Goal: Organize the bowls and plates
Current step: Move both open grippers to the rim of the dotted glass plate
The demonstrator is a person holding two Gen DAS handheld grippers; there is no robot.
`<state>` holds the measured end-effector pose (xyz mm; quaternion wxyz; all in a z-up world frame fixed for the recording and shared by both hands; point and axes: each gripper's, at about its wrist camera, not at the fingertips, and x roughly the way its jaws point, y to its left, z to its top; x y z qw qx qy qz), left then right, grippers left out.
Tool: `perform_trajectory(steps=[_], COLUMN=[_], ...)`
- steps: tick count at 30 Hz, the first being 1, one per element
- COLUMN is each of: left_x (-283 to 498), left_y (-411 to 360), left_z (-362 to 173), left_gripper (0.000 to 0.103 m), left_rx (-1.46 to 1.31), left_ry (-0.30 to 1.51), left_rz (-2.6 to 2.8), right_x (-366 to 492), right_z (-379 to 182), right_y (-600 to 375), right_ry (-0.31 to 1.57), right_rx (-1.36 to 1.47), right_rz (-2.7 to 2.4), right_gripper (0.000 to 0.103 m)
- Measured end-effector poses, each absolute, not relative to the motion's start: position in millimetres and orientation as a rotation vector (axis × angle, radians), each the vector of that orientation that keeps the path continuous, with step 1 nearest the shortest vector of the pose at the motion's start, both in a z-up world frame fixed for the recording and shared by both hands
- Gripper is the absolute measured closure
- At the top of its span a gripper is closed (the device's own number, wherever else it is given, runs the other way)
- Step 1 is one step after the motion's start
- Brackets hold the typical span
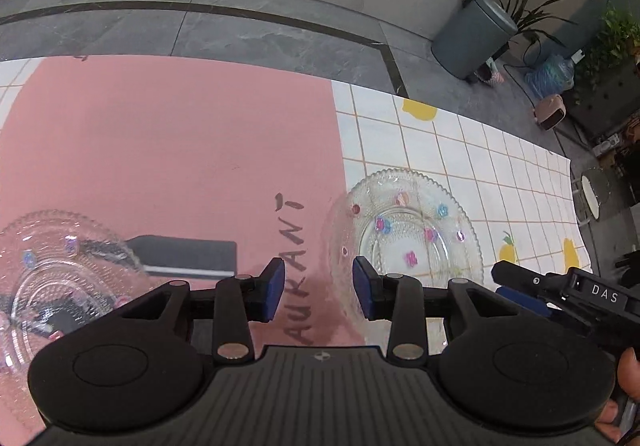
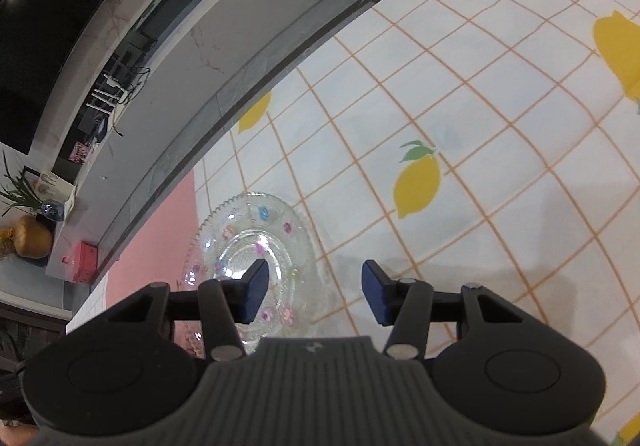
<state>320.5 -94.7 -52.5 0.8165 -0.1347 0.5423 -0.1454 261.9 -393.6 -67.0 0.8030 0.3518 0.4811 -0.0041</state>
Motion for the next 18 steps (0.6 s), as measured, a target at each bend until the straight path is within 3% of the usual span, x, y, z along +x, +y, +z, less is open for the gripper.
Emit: perform_trajectory(steps=[18], left_x=[326], left_y=[-100], left_z=[-69], left_gripper=[0.062], left_rx=[-0.387], left_ry=[1.117], left_rz=[-0.364], right_x=[265], right_z=[-81], right_y=[-390], right_ry=[0.973], right_rx=[0.793], right_rz=[0.029], right_gripper=[0.057])
